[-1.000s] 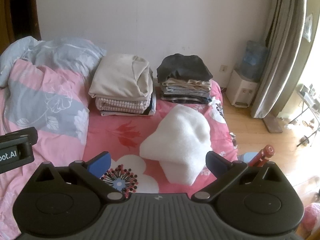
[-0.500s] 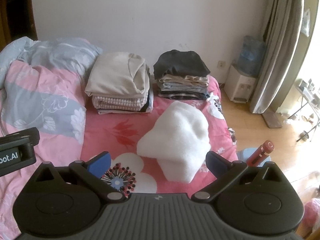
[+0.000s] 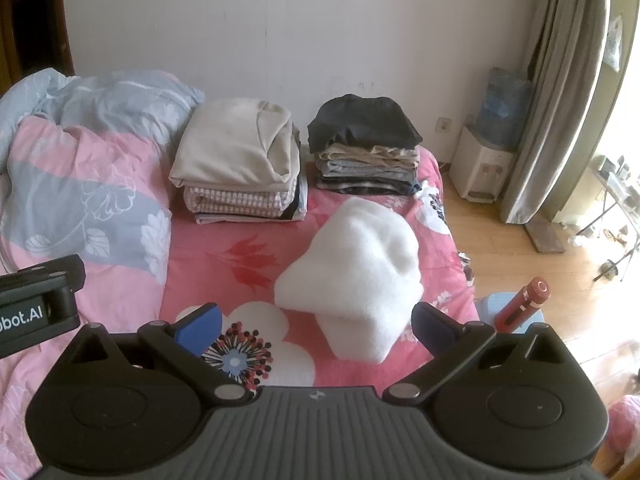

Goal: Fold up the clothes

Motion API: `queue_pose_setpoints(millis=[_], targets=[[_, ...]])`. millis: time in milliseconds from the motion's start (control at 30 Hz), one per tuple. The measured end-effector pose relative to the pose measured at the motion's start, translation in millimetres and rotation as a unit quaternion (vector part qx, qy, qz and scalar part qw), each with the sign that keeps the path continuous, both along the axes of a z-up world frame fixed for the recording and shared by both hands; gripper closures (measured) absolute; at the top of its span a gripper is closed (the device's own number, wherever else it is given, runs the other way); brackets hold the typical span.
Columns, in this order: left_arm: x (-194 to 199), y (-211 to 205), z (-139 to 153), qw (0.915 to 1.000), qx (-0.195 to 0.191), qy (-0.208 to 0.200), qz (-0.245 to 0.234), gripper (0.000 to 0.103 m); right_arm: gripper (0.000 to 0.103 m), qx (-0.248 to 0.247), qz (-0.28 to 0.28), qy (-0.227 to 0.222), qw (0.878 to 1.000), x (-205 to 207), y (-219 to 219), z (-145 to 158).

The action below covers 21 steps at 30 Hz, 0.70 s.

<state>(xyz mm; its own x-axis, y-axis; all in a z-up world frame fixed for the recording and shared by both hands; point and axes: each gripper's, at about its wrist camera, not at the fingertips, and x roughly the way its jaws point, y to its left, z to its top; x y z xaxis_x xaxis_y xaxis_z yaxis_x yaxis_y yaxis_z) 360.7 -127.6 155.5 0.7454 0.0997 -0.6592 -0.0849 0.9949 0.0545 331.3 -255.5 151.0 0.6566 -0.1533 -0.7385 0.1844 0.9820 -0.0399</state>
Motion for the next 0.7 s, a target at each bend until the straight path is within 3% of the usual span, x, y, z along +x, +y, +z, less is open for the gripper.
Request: queue_pose_setpoints(millis=[700], targets=[[3.0,2.2,-3.7,1.0000,-0.002,0.005,0.002,0.000,0.000,0.001,0.000,0.006,1.000,2.5,1.2,-5.2]])
